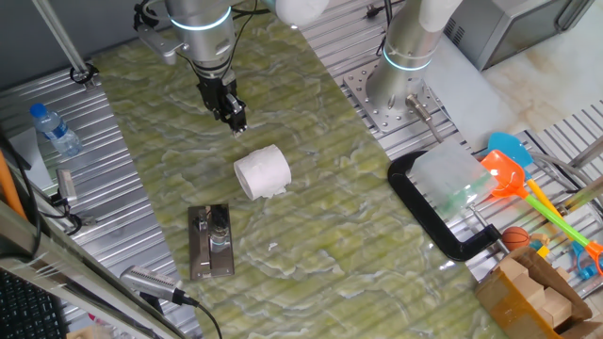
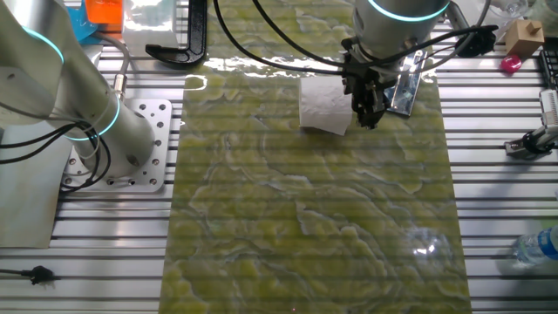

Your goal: Put the toilet paper on its holder

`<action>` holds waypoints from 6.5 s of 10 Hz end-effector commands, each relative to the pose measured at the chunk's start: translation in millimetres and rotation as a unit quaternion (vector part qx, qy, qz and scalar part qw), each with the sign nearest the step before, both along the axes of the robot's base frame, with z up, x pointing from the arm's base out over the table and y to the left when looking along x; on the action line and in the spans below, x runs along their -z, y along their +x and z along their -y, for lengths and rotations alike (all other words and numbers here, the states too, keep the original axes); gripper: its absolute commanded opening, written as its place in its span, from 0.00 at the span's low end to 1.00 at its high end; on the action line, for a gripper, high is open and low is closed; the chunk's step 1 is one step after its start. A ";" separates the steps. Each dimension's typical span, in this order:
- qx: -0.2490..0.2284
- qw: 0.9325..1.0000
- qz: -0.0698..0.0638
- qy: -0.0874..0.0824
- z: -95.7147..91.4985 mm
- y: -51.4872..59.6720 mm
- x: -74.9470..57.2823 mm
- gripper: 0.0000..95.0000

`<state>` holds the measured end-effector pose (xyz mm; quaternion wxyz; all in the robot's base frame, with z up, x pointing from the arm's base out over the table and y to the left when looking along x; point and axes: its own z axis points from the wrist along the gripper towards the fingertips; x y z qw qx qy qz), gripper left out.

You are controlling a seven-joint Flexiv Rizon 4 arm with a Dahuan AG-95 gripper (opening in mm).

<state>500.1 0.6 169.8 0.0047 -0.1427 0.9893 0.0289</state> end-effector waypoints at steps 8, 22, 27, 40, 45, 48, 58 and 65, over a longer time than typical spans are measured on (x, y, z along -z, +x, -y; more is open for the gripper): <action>0.005 1.000 0.001 0.000 -0.3 0.1 0.9 0.60; -0.003 1.000 0.002 -0.002 -1.2 0.4 2.6 0.60; 0.000 1.000 0.000 -0.003 -1.4 0.4 2.6 0.40; 0.016 1.000 0.000 0.000 -2.3 0.7 4.7 0.00; 0.017 1.000 -0.001 -0.003 -2.3 0.7 4.8 0.00; 0.034 0.999 -0.003 -0.003 -2.4 0.7 5.2 0.00; 0.054 0.999 -0.003 -0.004 -3.6 0.9 8.5 0.00; 0.057 0.998 -0.003 -0.005 -5.3 1.2 12.4 0.20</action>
